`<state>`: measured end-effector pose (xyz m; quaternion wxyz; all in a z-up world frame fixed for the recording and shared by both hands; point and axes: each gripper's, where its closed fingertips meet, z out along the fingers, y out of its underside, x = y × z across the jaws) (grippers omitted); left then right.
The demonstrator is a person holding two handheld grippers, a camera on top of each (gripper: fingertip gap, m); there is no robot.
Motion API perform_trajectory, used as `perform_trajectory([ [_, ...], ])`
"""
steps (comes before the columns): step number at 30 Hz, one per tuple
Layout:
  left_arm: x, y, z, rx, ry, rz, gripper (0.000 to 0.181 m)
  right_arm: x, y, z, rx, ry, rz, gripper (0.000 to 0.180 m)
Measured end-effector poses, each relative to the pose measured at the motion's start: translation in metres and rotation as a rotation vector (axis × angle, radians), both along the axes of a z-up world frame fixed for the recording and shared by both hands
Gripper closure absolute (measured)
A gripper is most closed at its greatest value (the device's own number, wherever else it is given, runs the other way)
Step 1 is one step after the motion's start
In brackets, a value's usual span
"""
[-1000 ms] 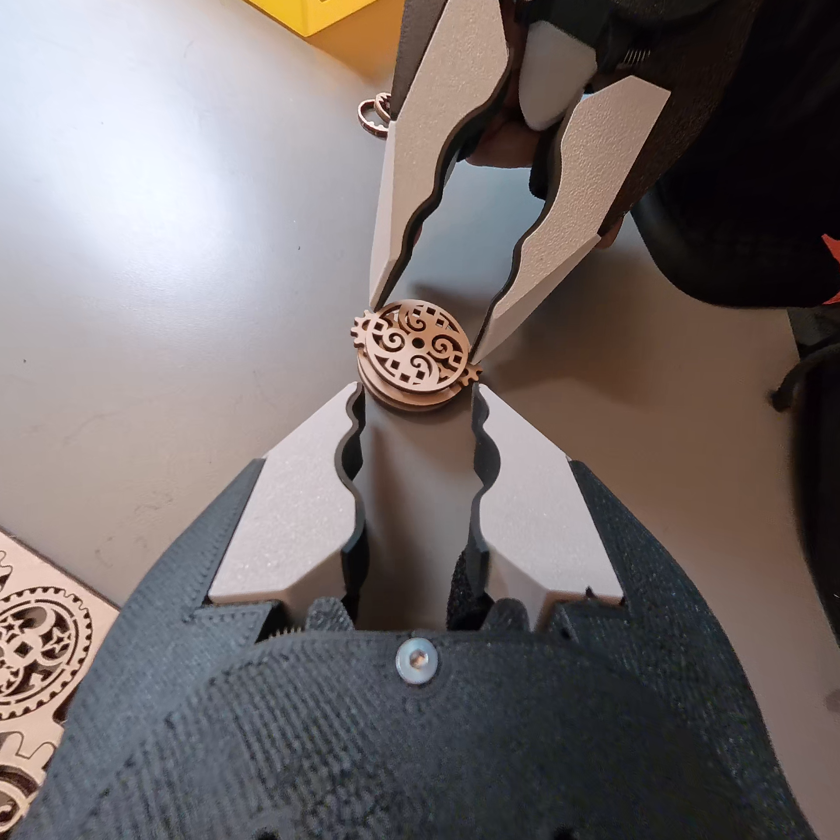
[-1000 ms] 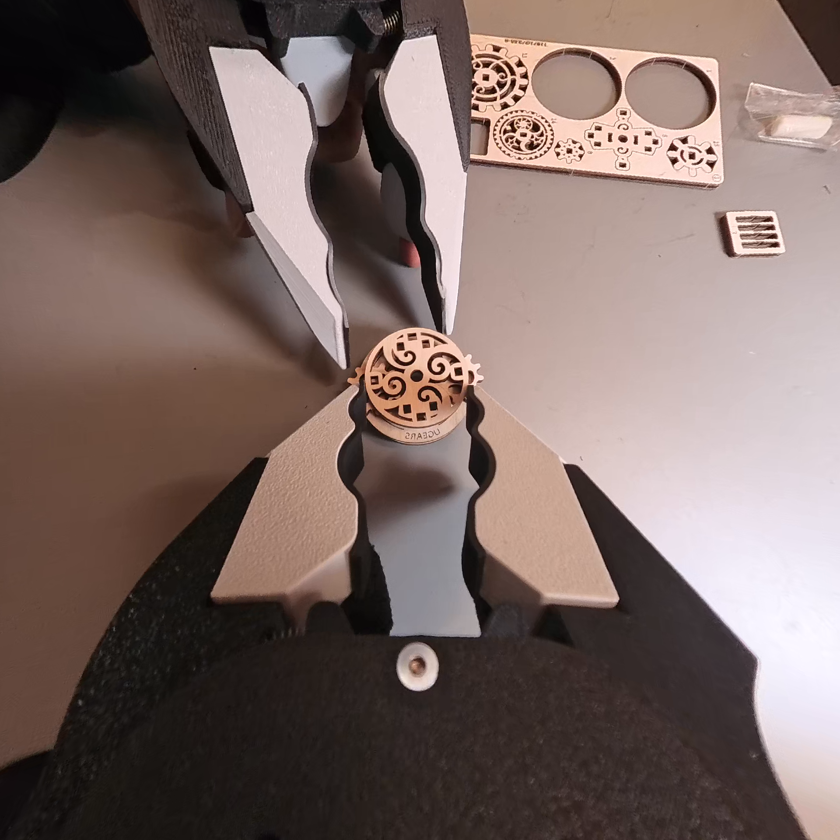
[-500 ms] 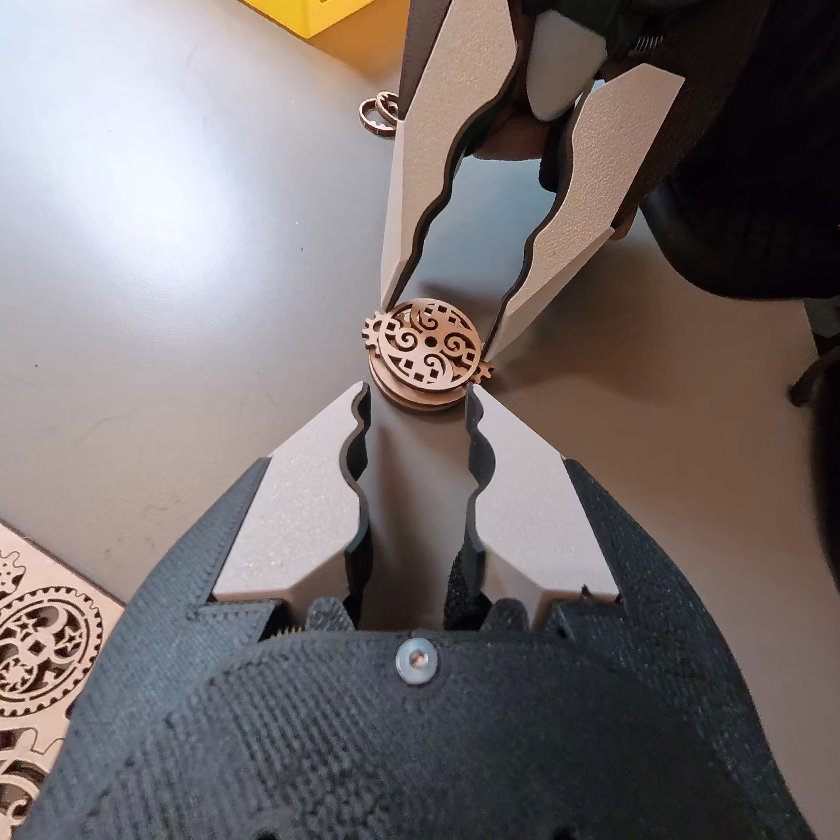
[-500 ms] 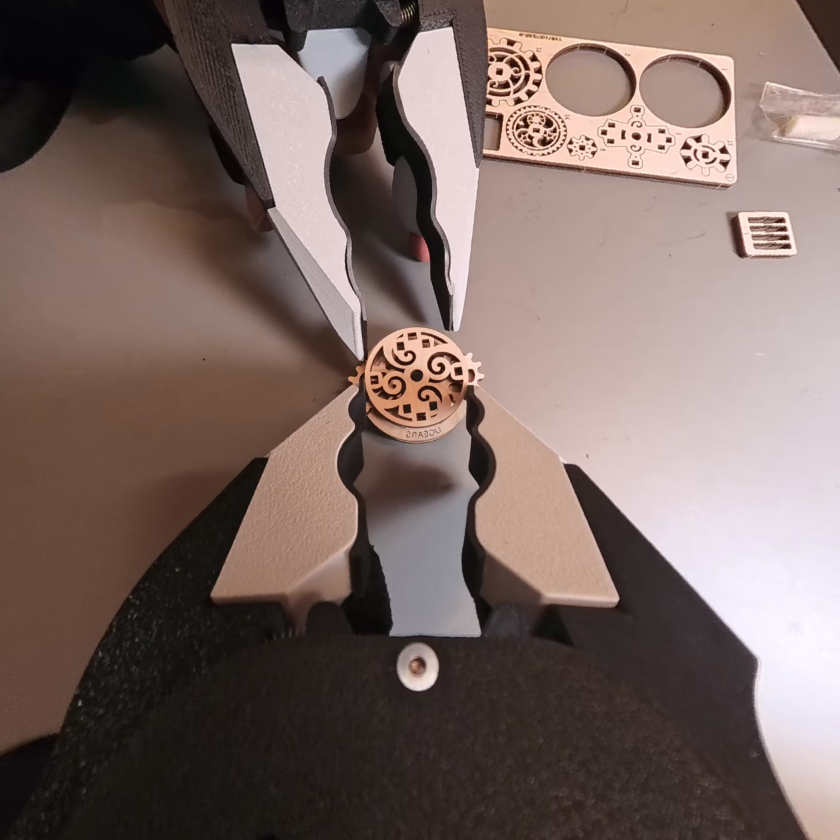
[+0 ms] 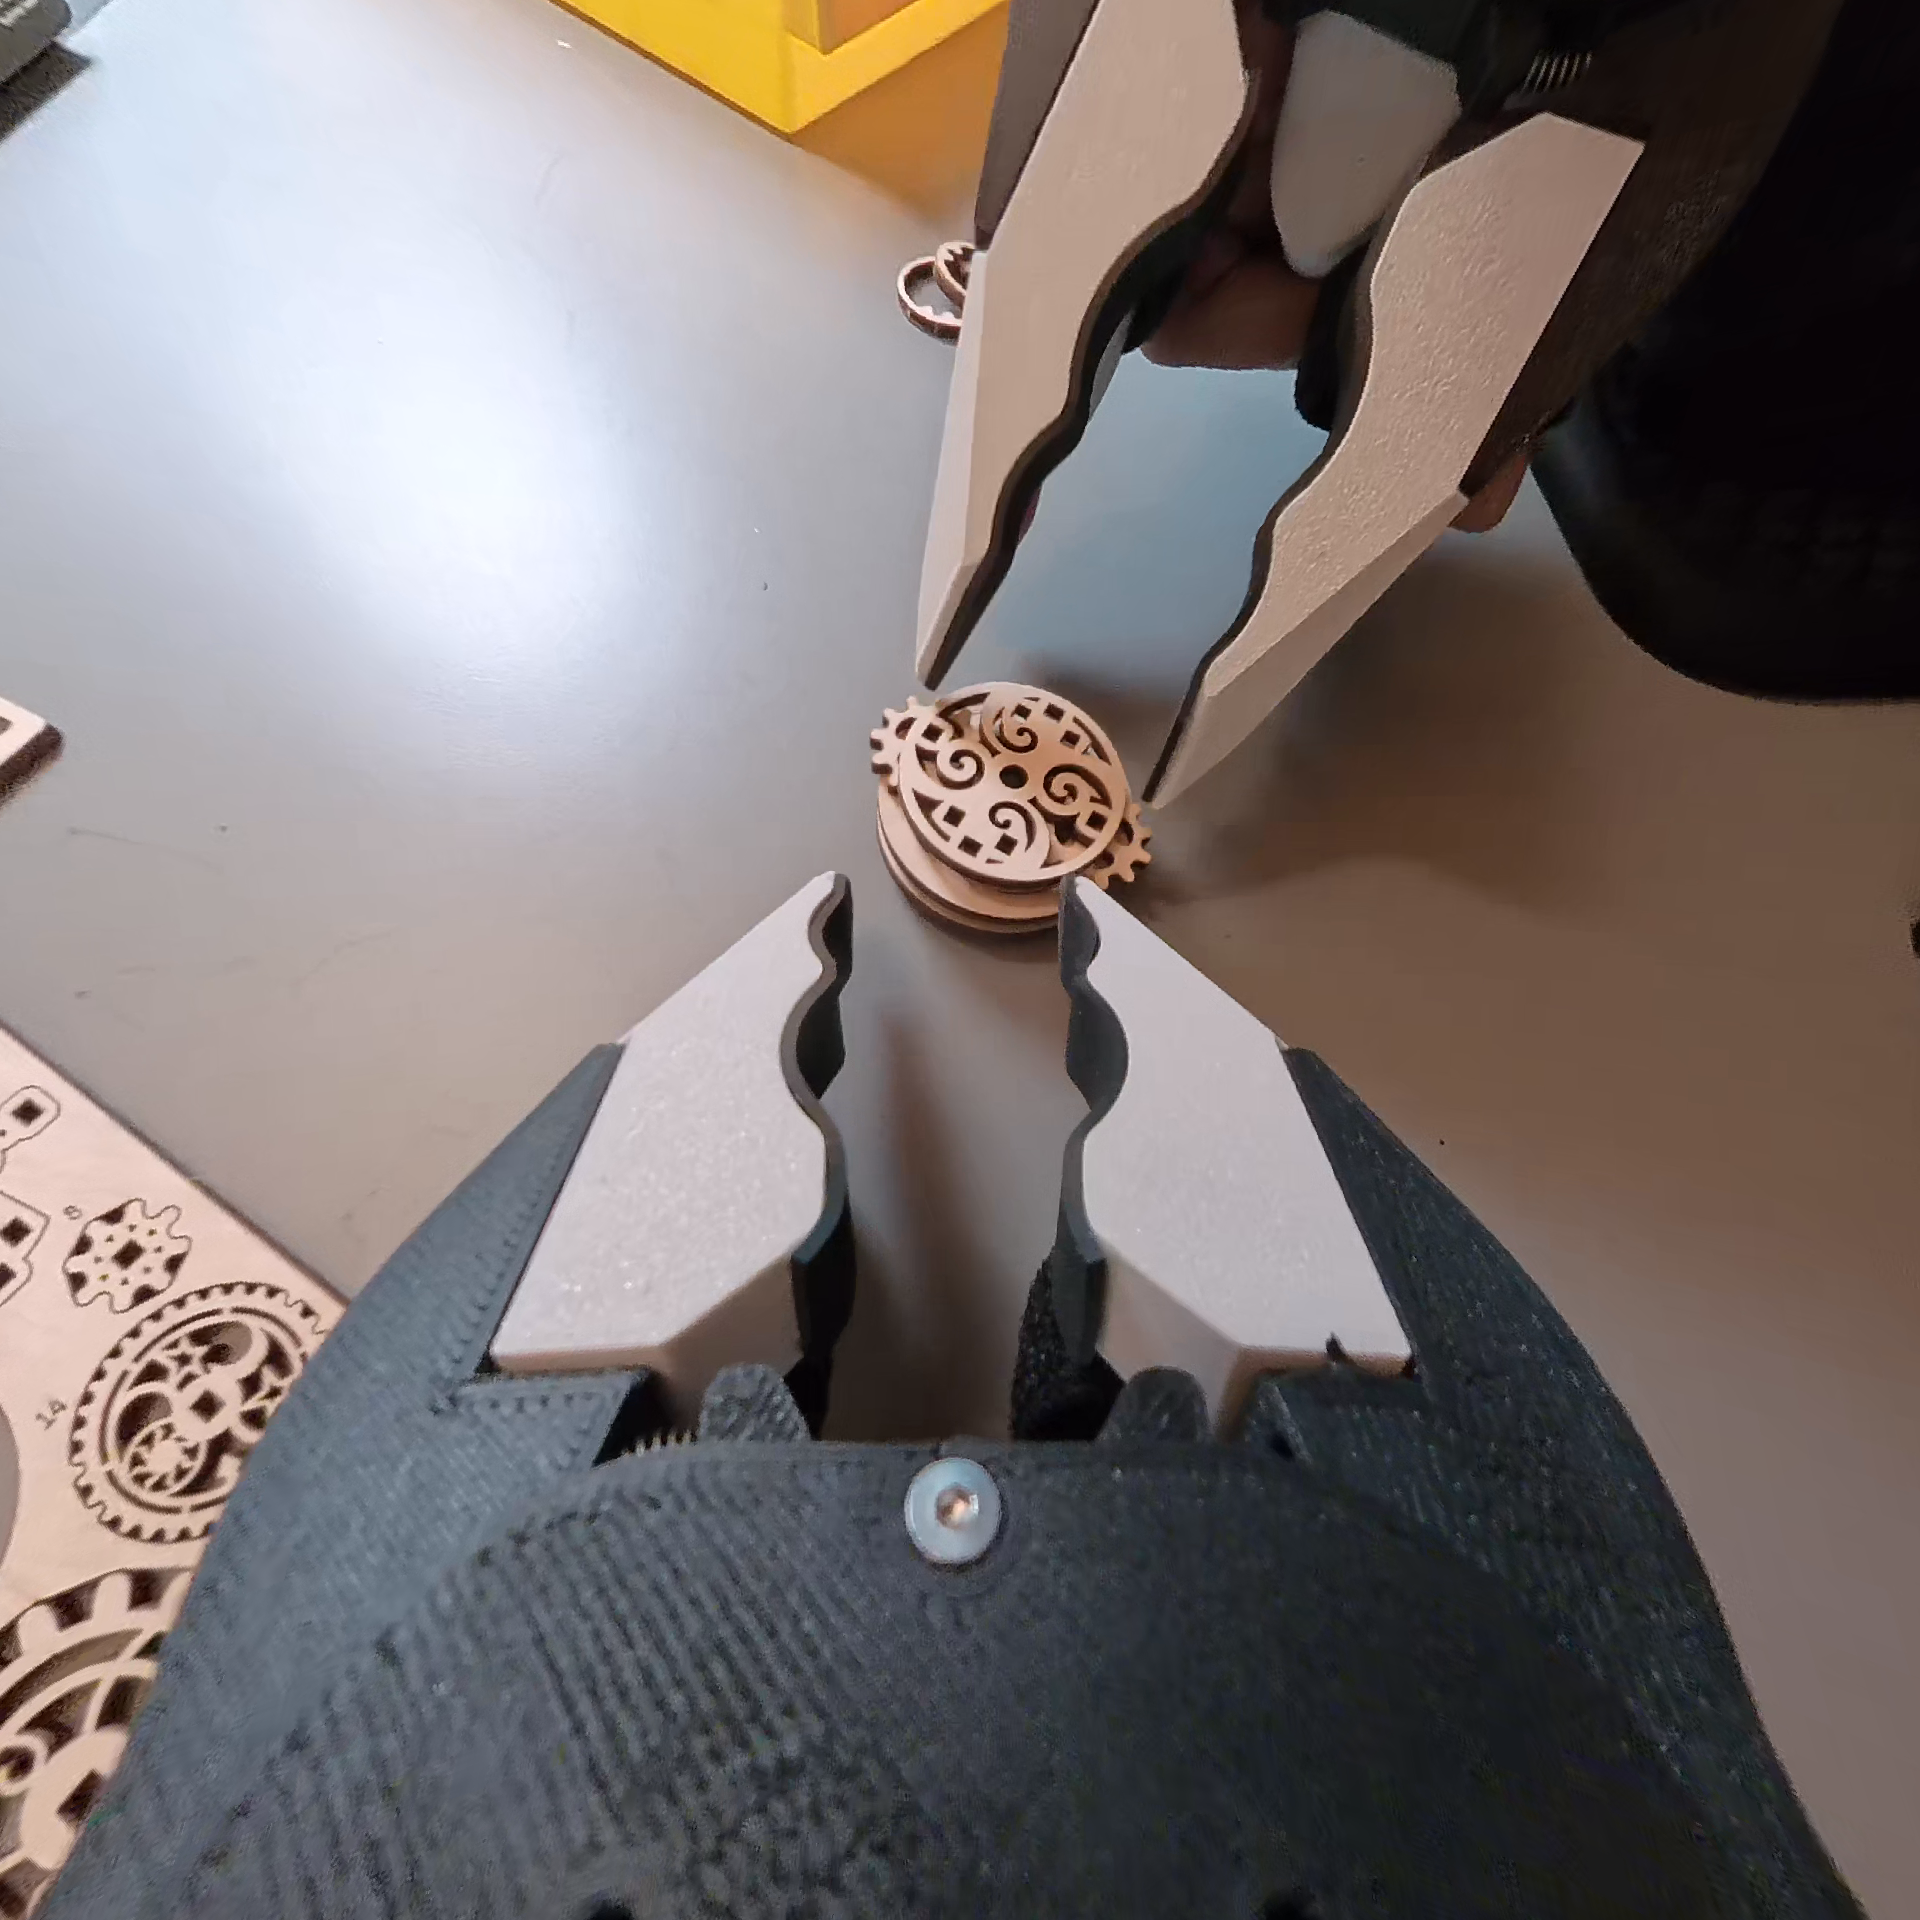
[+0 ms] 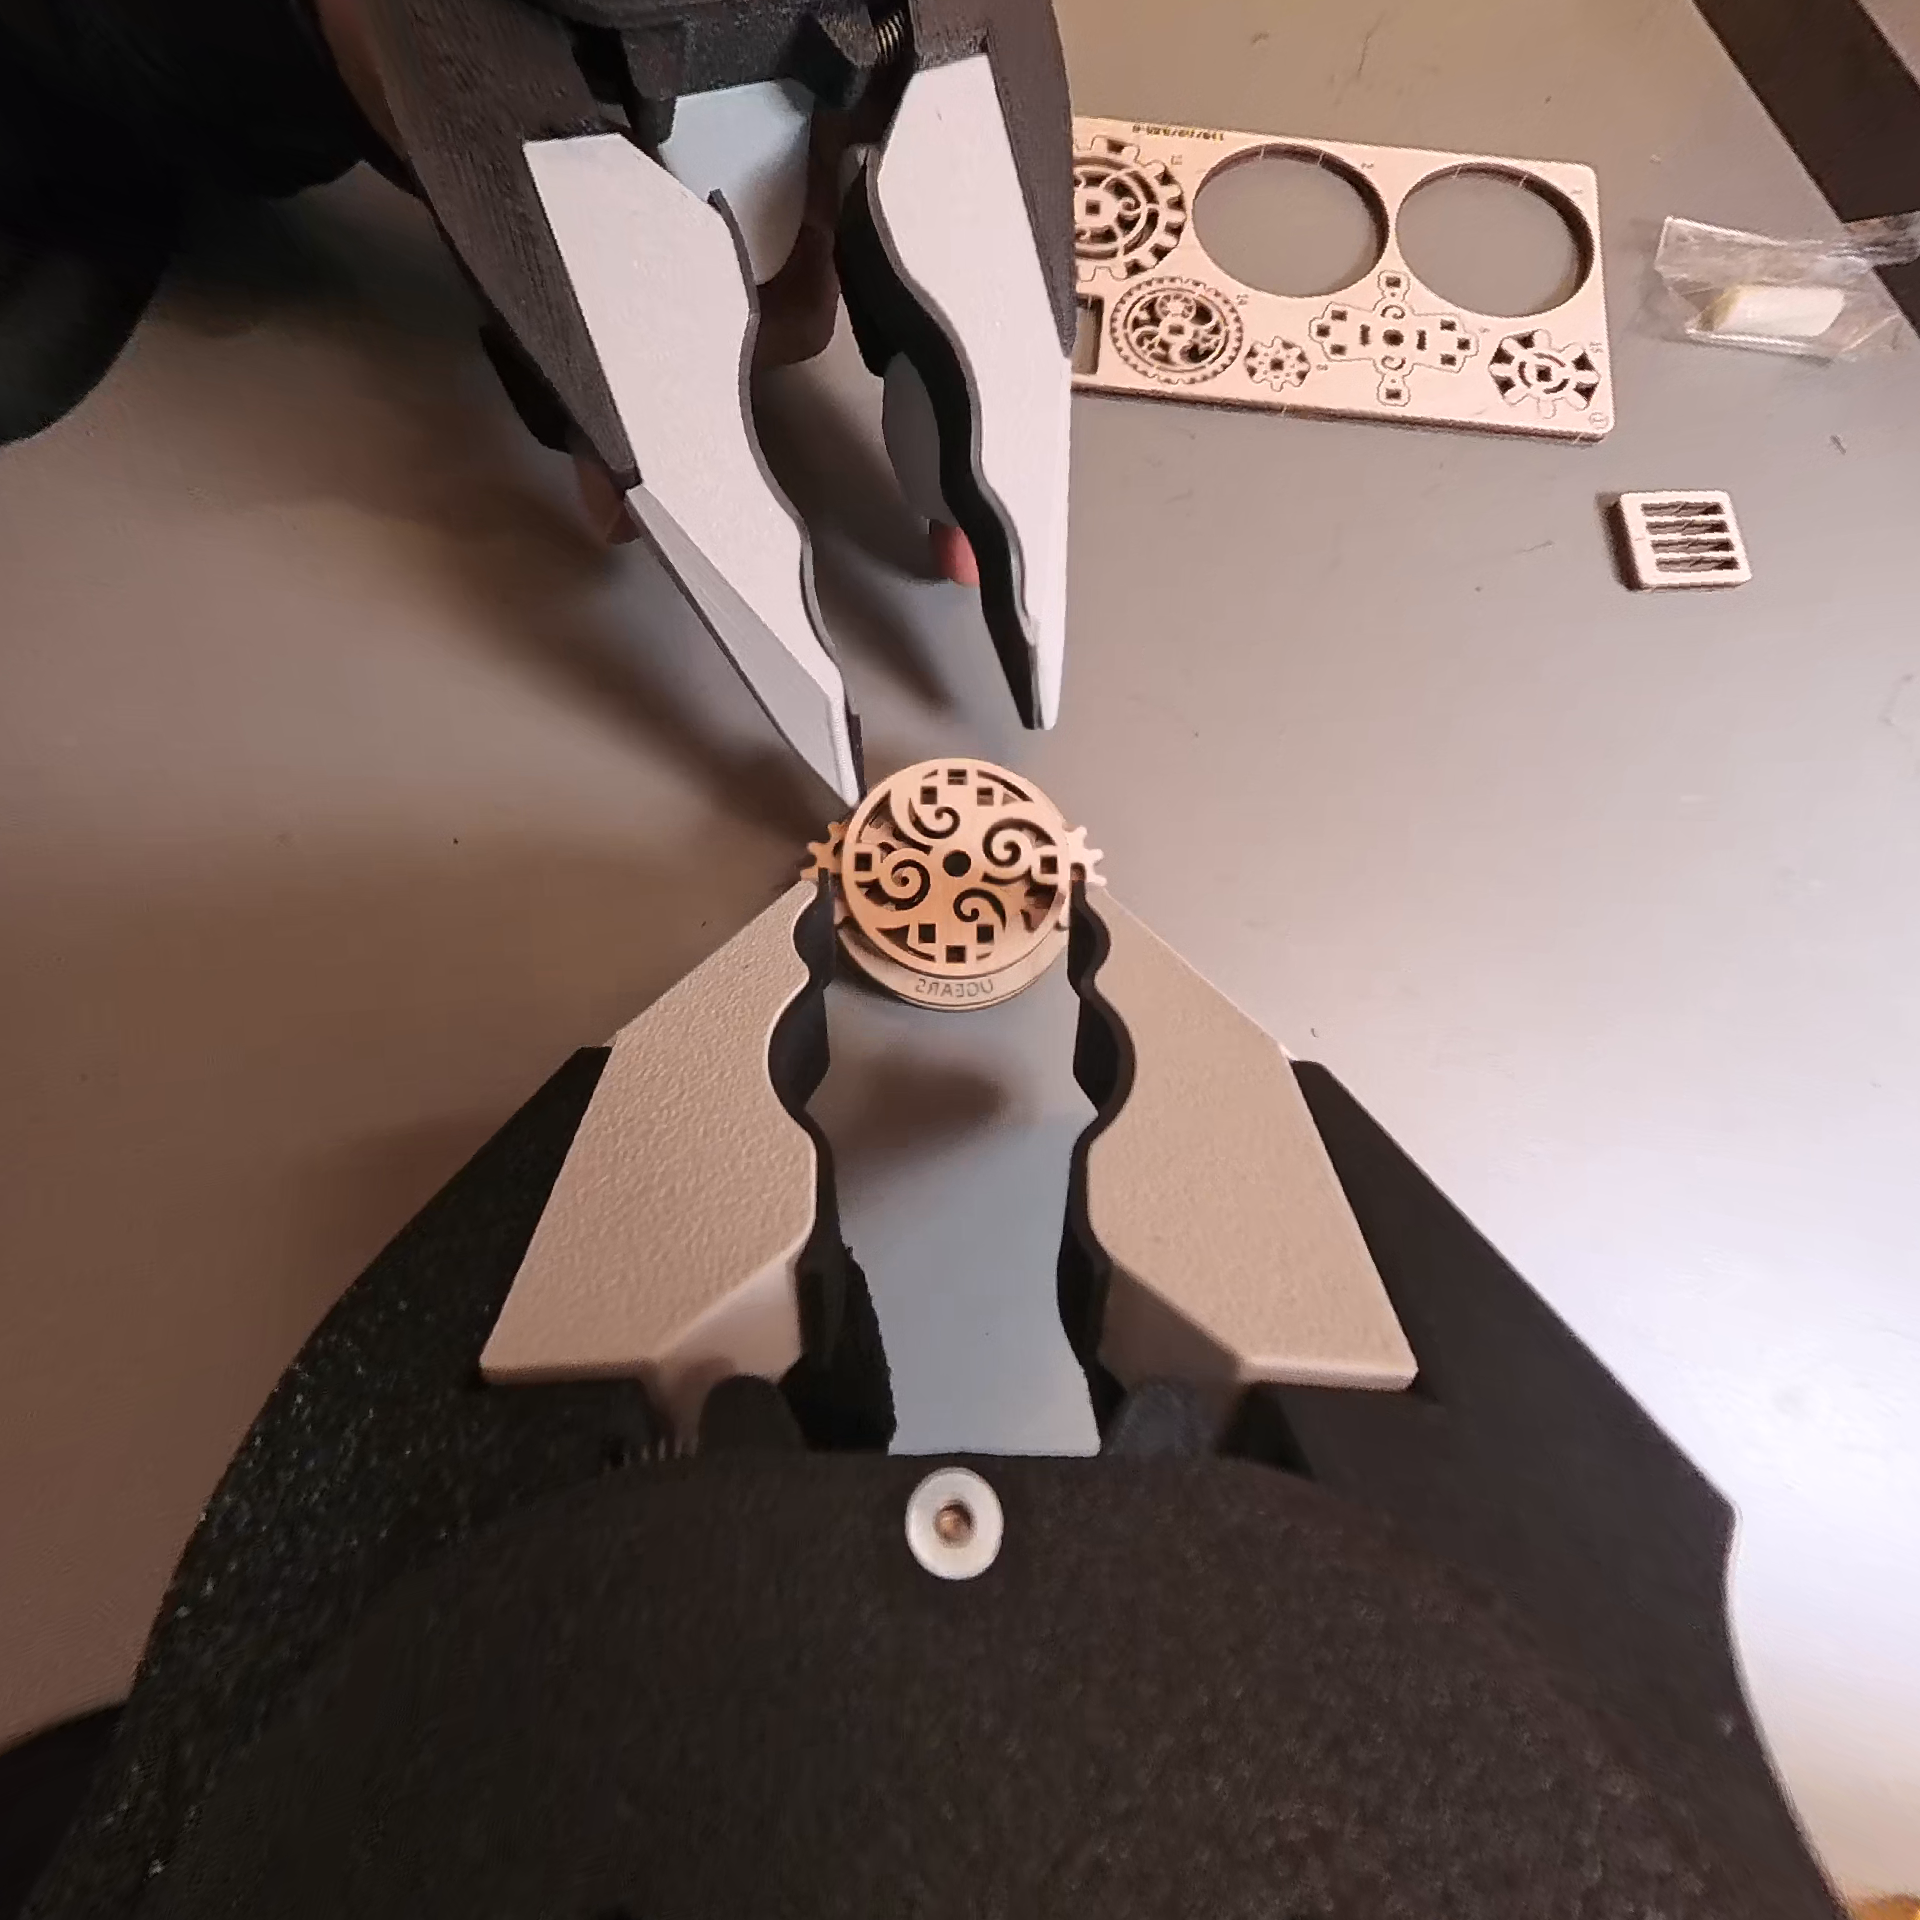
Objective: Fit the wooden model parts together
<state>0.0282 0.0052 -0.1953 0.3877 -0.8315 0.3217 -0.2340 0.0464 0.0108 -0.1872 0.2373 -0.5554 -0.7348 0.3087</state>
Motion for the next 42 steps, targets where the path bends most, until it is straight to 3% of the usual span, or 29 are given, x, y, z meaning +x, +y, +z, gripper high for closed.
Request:
perform_trajectory([
  [12,0.013,-0.009,0.008,-0.020,-0.101,-0.066,0.111,0.004,0.003,0.004,0.003,0.012,-0.005,0.124],
  [16,0.017,-0.008,0.002,-0.012,-0.047,-0.068,0.111,0.004,0.002,0.001,0.003,0.002,0.000,0.124],
  [31,0.007,0.000,-0.002,0.019,0.003,-0.027,0.137,0.004,0.006,-0.003,-0.010,0.000,-0.011,0.138],
  [36,0.007,0.000,0.002,0.026,-0.017,-0.028,0.134,0.004,0.007,-0.004,-0.012,-0.001,-0.014,0.141],
  [42,0.015,-0.003,0.003,0.021,-0.047,-0.053,0.117,0.004,0.007,-0.005,-0.017,0.001,-0.015,0.141],
])
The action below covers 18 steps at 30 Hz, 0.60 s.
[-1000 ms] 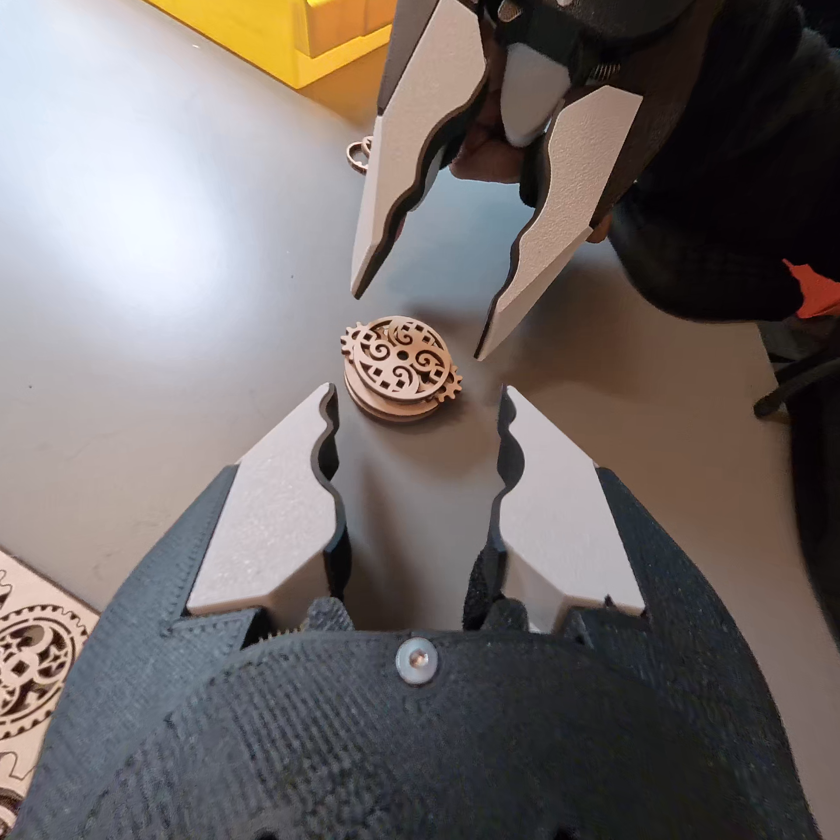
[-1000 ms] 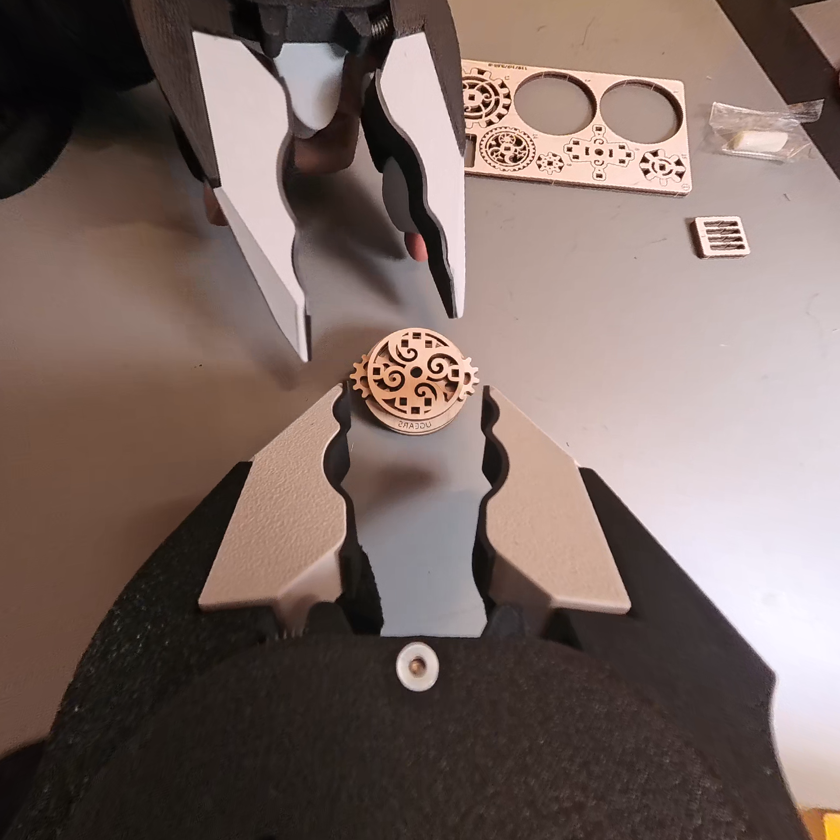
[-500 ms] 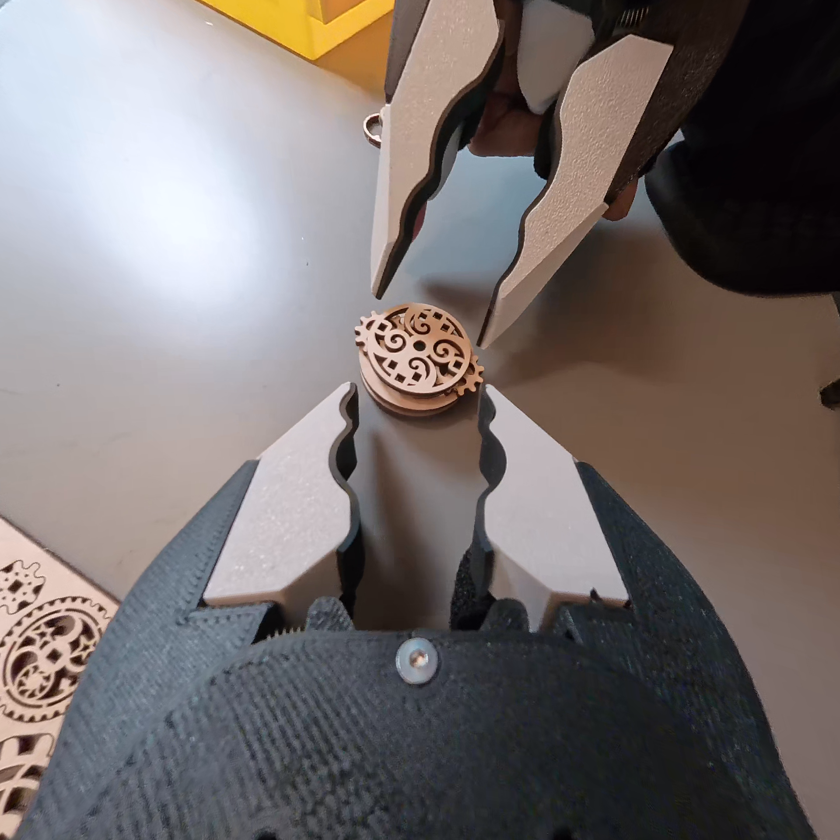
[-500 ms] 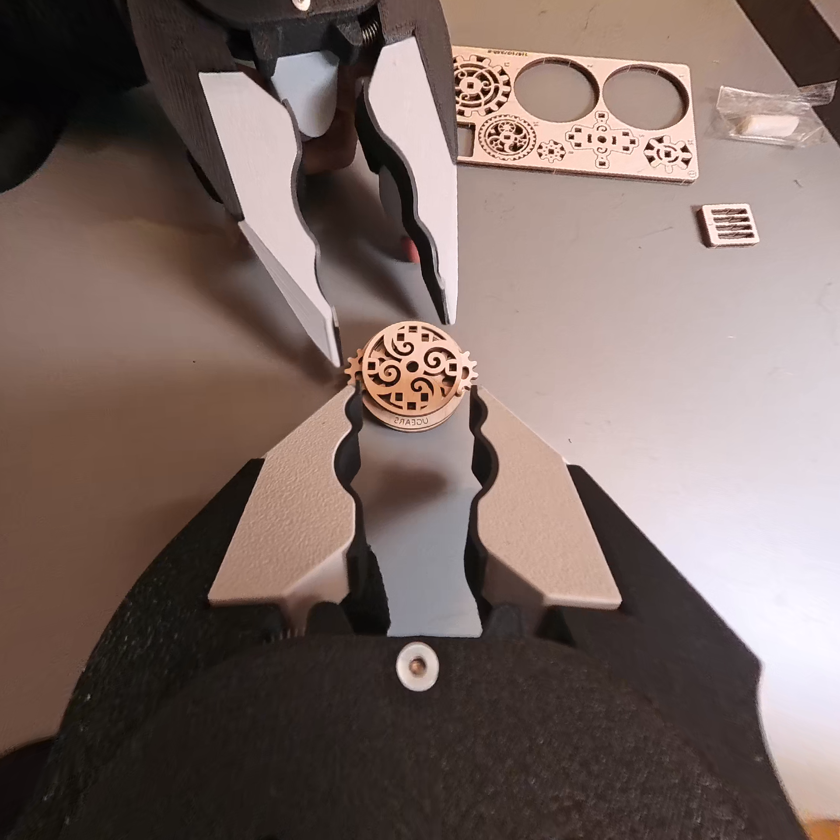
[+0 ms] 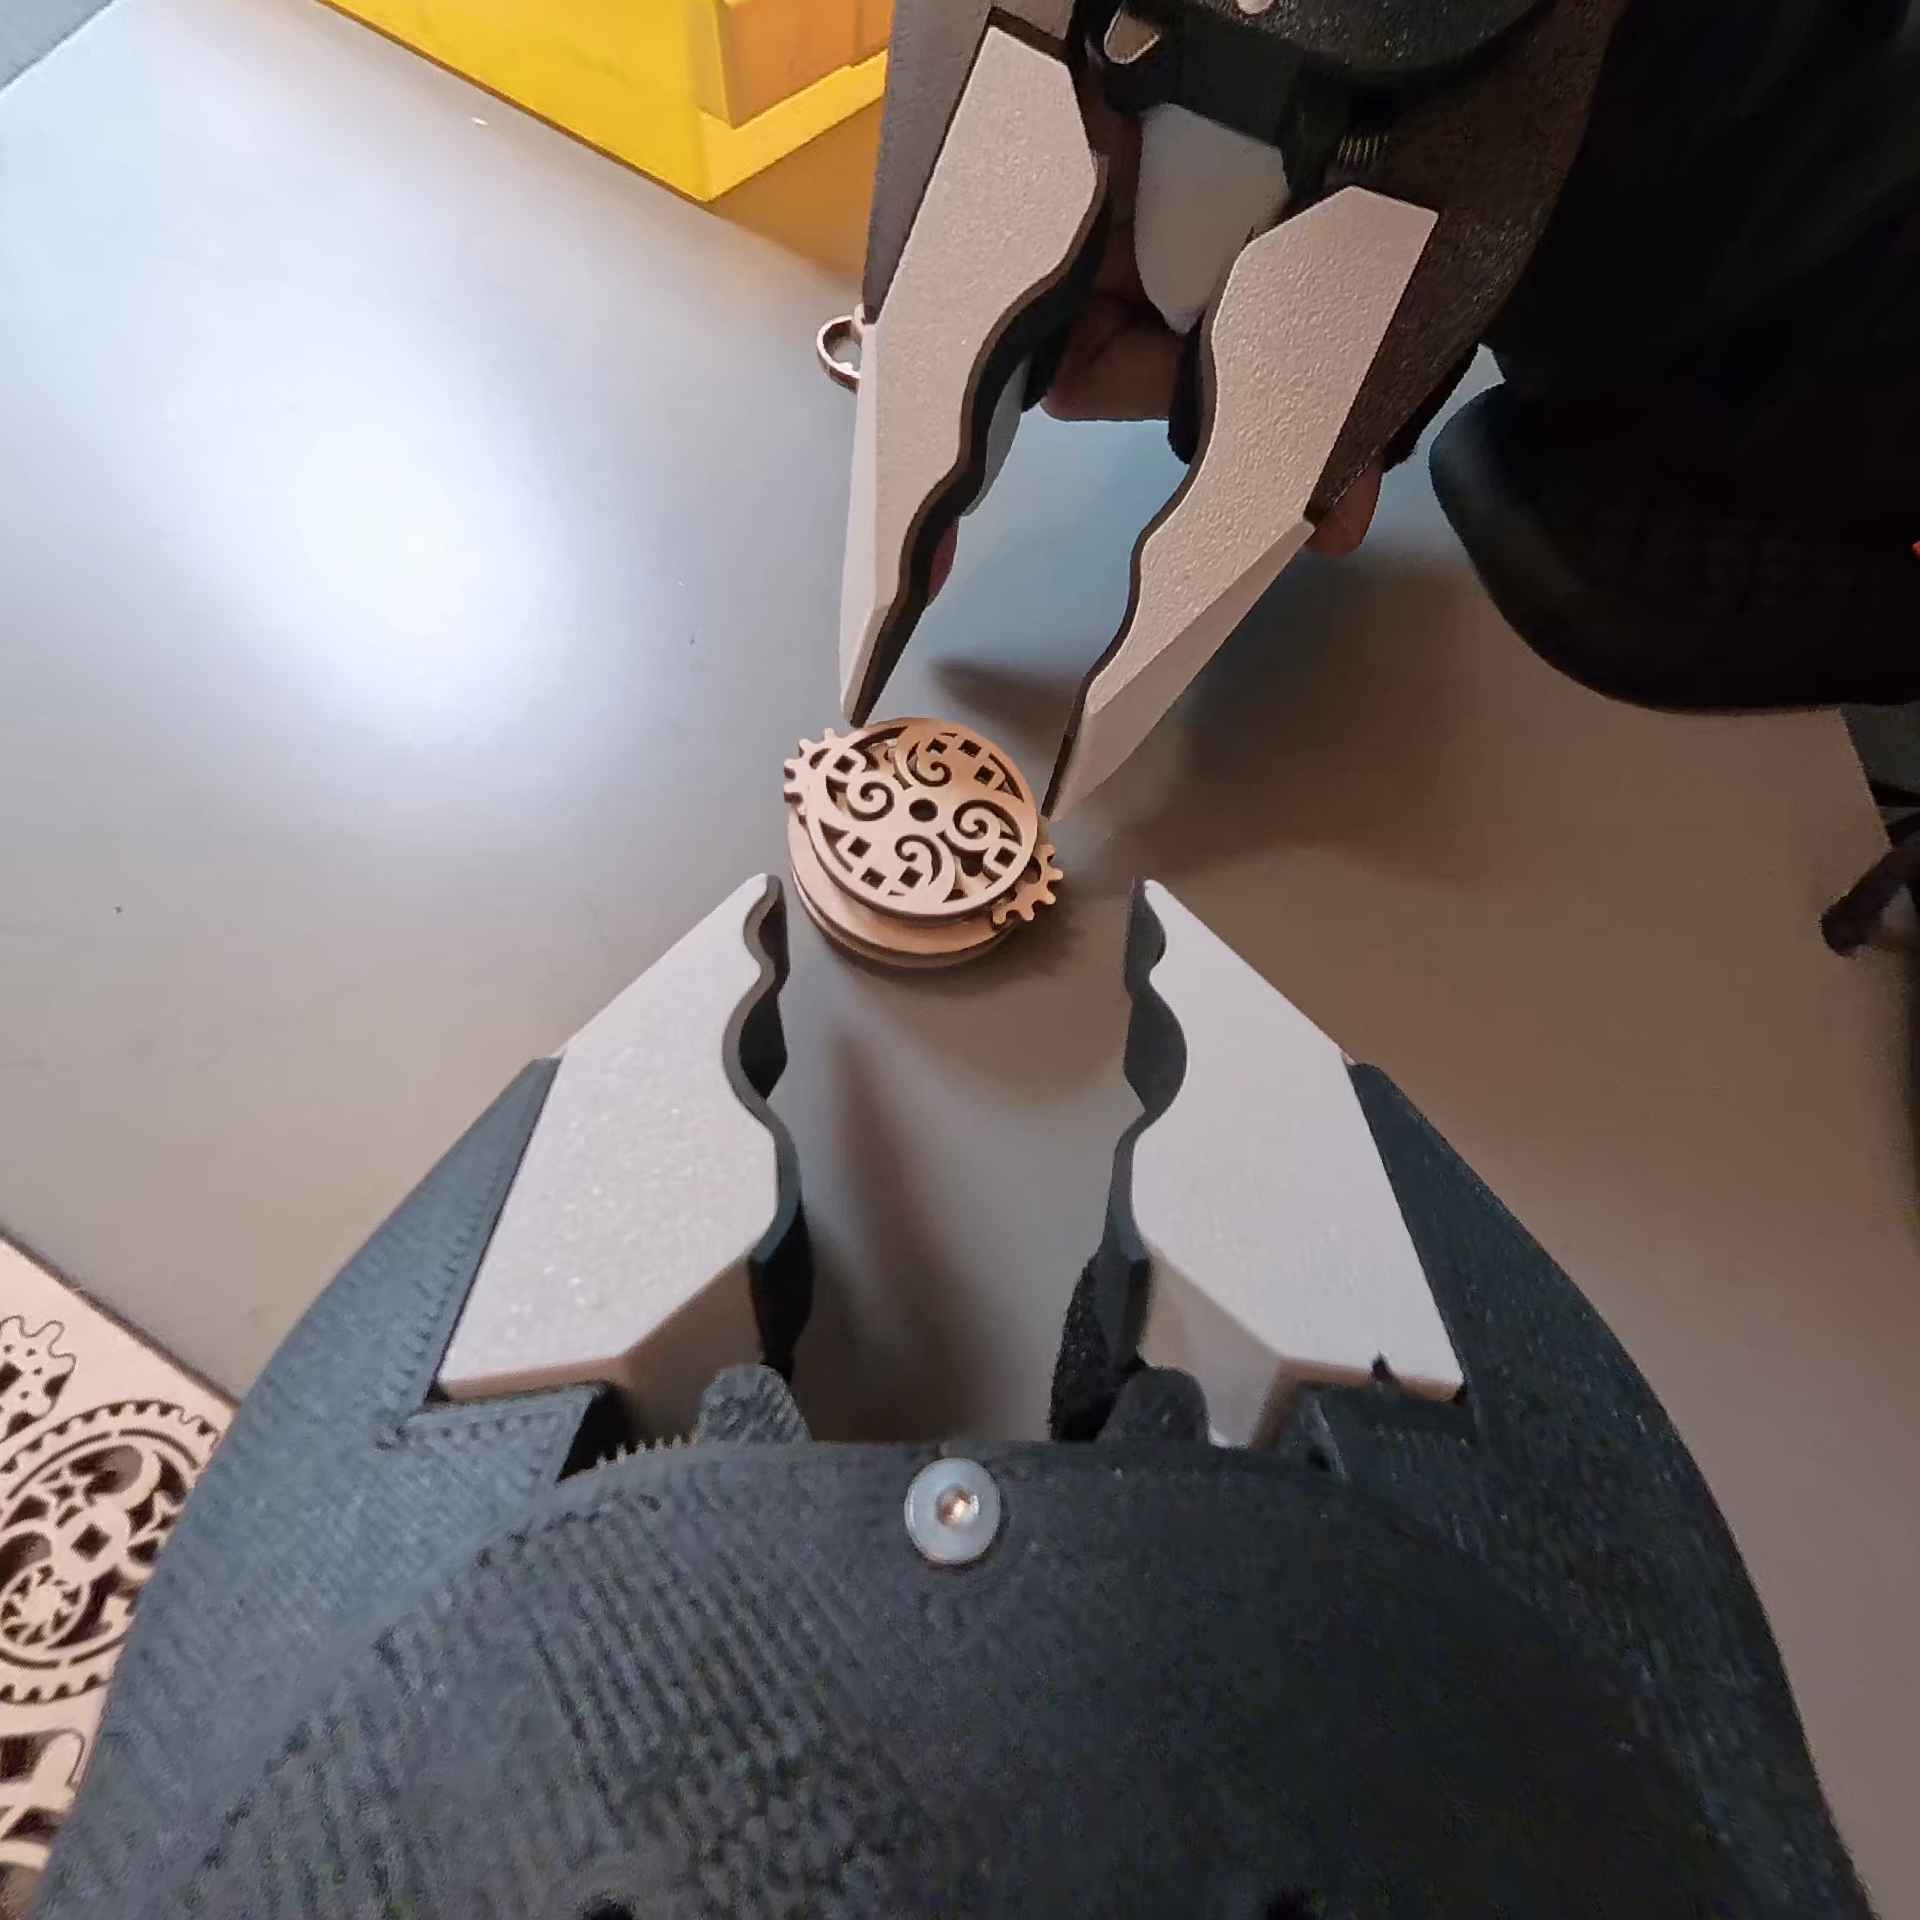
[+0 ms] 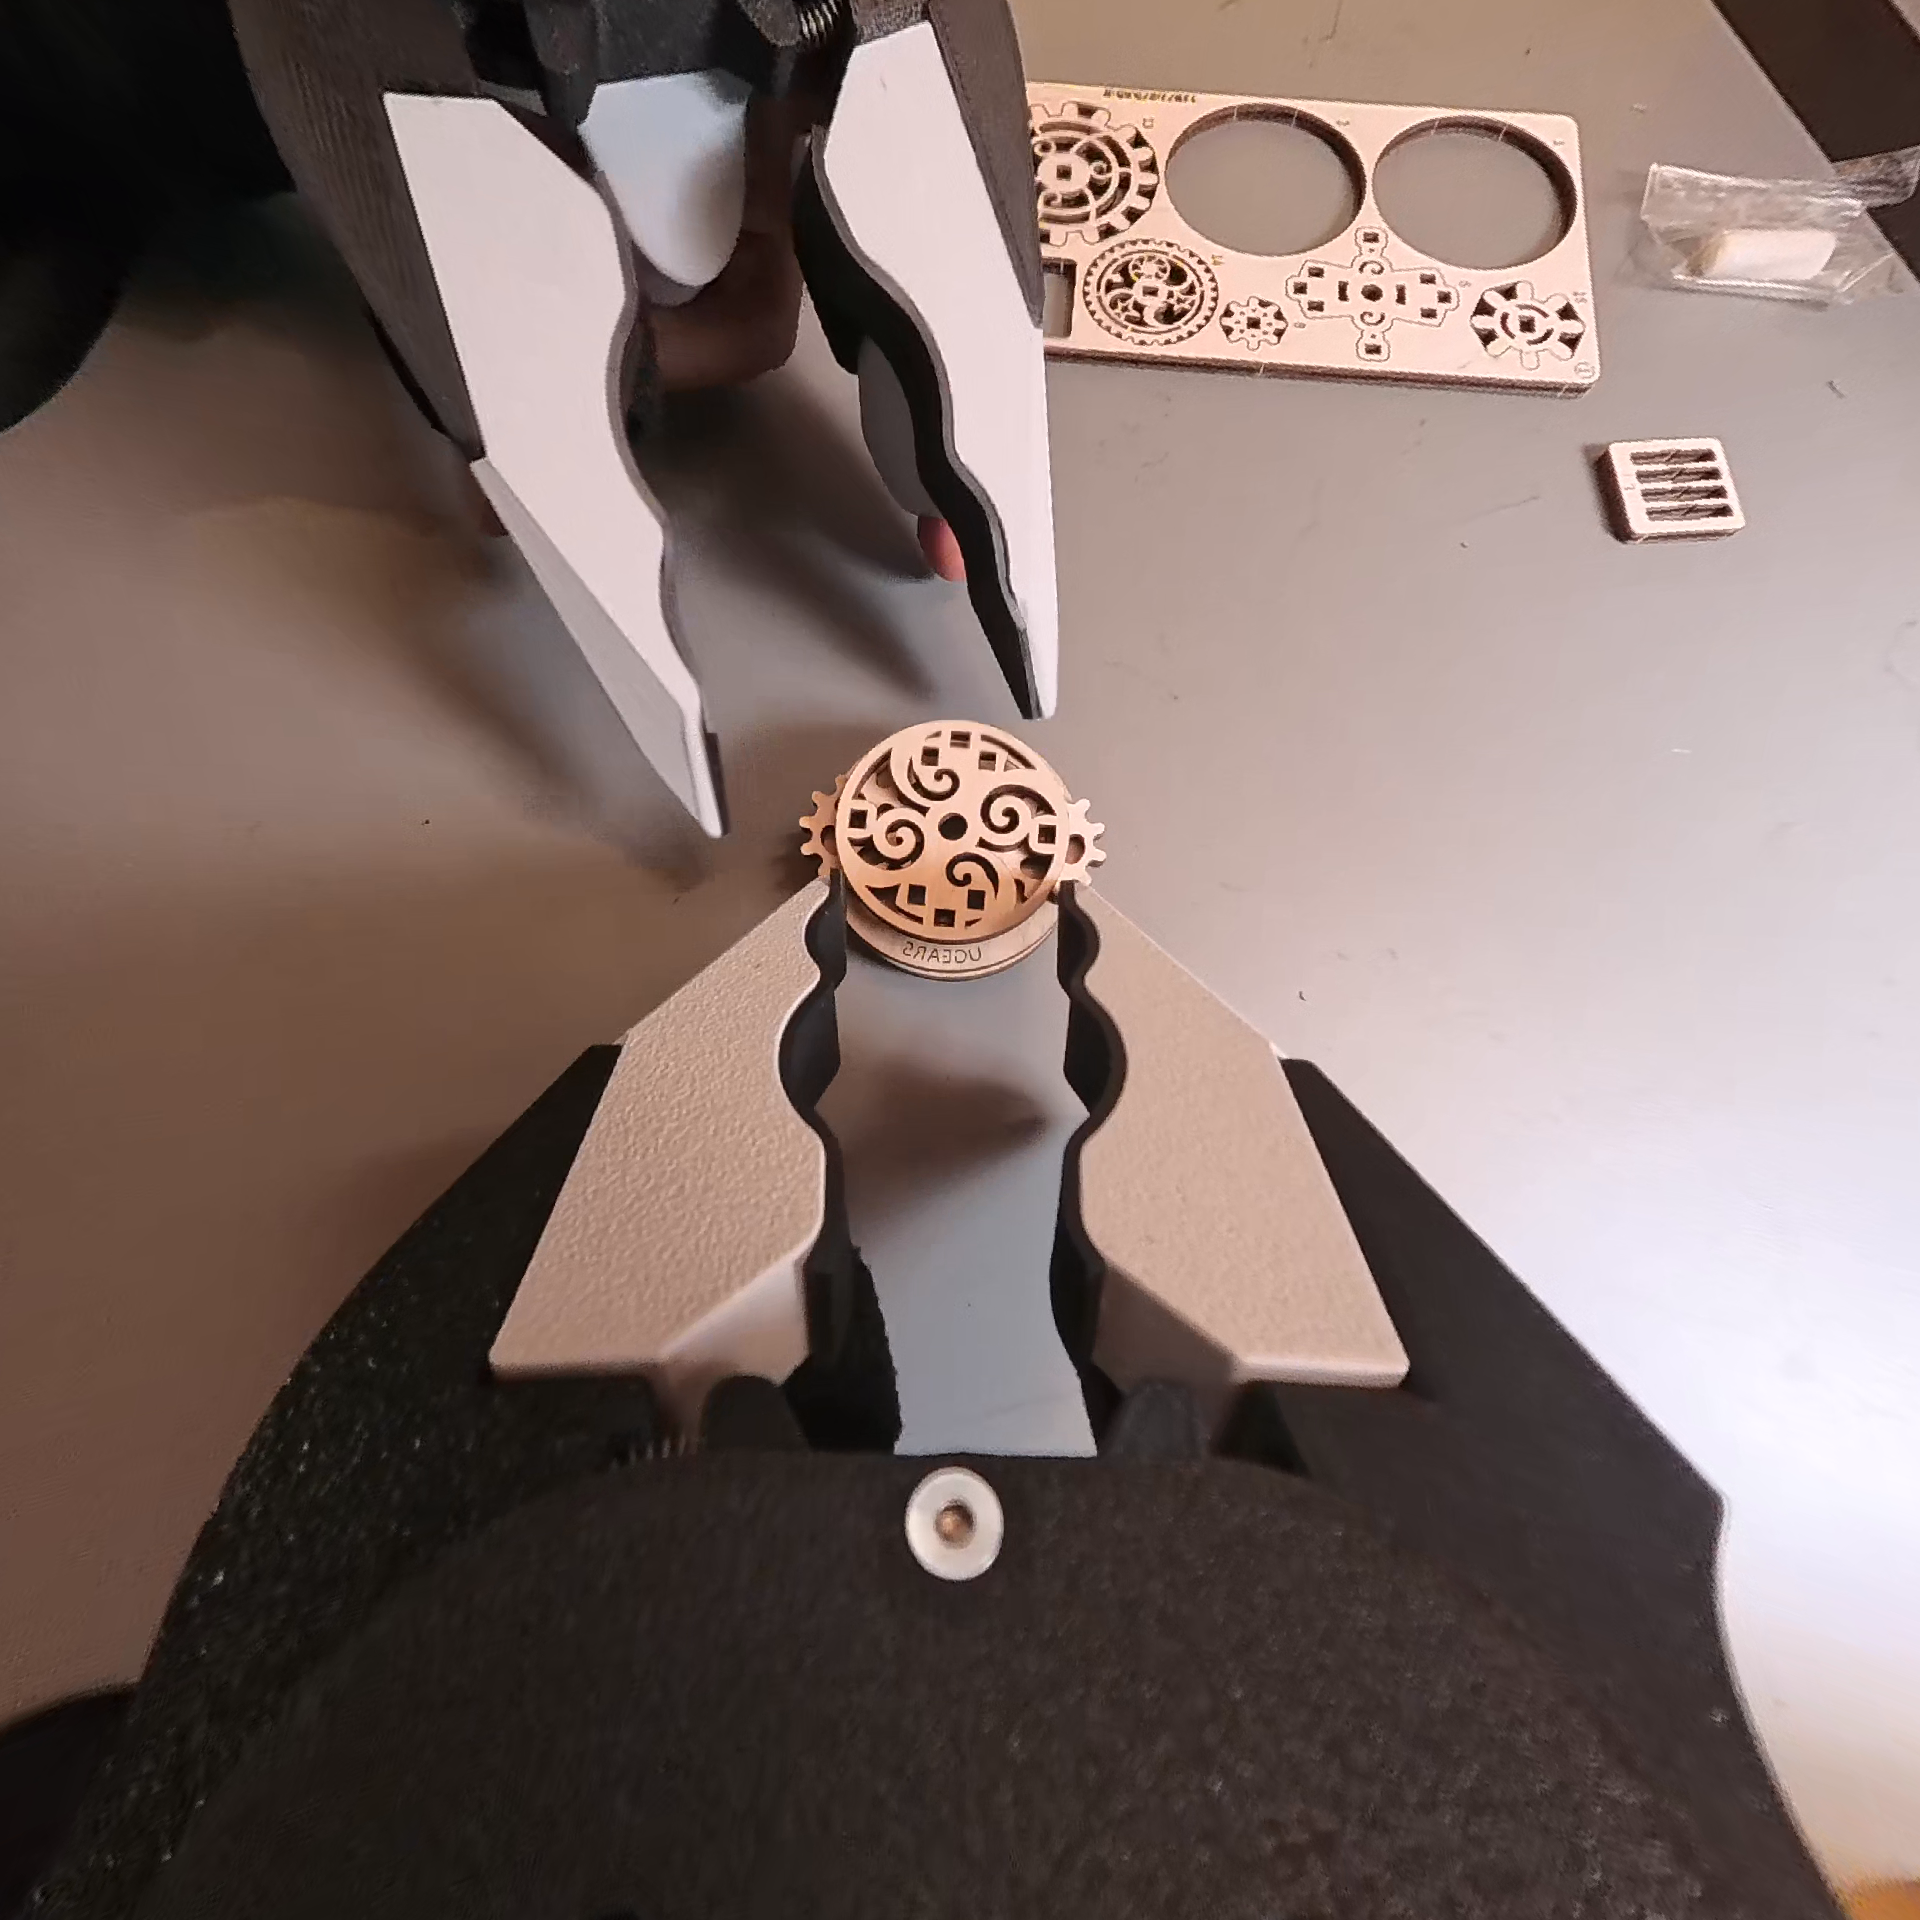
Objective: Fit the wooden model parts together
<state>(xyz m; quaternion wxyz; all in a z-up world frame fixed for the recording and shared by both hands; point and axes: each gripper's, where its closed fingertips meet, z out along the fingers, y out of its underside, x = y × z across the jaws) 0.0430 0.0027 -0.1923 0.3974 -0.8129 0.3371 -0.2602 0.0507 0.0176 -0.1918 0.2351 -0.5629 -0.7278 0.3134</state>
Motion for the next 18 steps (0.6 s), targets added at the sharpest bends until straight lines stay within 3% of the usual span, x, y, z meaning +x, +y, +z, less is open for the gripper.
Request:
perform_trajectory([
  [18,0.0014,0.0039,-0.0046,0.012,0.039,0.010,0.130,-0.0005,-0.0024,0.0005,-0.013,0.009,0.008,0.141],
])
